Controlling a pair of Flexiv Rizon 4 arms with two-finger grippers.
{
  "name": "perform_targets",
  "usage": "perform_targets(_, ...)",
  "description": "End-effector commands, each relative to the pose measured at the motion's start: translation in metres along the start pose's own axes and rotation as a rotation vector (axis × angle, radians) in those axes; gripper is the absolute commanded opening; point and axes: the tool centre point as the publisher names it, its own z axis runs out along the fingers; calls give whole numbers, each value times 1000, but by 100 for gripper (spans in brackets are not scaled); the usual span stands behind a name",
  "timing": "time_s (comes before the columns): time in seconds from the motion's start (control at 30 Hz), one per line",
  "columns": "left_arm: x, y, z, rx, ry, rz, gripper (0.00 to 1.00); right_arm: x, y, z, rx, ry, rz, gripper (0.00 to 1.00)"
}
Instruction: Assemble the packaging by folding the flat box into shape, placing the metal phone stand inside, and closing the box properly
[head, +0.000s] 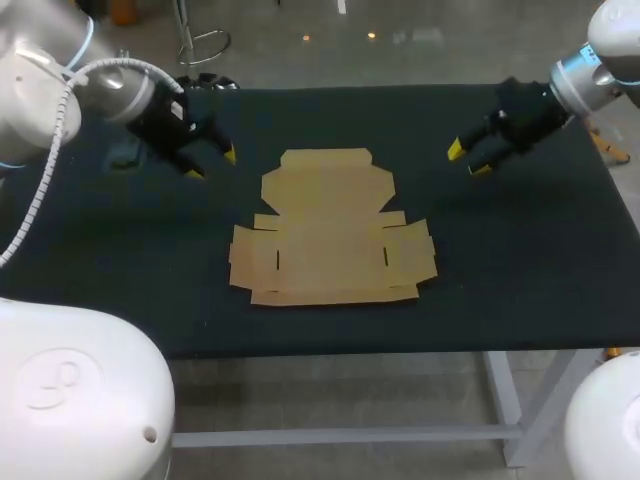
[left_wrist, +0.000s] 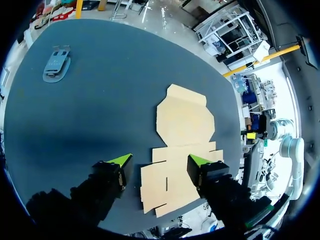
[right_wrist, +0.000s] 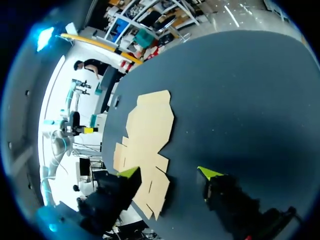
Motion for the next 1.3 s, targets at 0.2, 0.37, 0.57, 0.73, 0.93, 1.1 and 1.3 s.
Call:
perform_targets(0.2,-14,5,3,-4,24,54,0,0,13,16,23,15,-38,0)
perform_targets(0.37,-19,4,10,-17,51,71,0,3,14,26,36,23,-61,0)
perform_targets(0.57,-21,5,16,-47,66,101,0,2,12,37,61,42,-48,0)
perform_targets(0.73,-21,5,16,-47,66,101,0,2,12,37,61,42,-48,0)
perform_targets(0.93,-21,5,16,-47,66,101,0,2,12,37,61,42,-48,0)
perform_targets(1.1,-15,4,40,-42,64,204,0,3,-1,45,57,28,-45,0)
perform_targets(1.3,-15,8,56,-27,64,261,0,5,-27,53,44,23,-58,0)
